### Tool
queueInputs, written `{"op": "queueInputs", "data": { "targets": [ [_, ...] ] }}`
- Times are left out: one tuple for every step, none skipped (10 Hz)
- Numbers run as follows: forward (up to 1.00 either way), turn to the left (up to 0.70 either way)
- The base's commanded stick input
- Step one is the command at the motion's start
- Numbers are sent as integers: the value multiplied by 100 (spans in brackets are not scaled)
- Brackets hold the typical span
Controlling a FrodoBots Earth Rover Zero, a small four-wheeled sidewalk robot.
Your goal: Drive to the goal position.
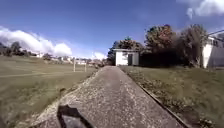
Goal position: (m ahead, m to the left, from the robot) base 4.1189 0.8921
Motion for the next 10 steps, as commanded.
{"op": "queueInputs", "data": {
  "targets": [
    [100,7],
    [100,15],
    [100,18],
    [100,7],
    [100,0],
    [100,0],
    [100,0],
    [100,0],
    [100,0],
    [100,0]
  ]
}}
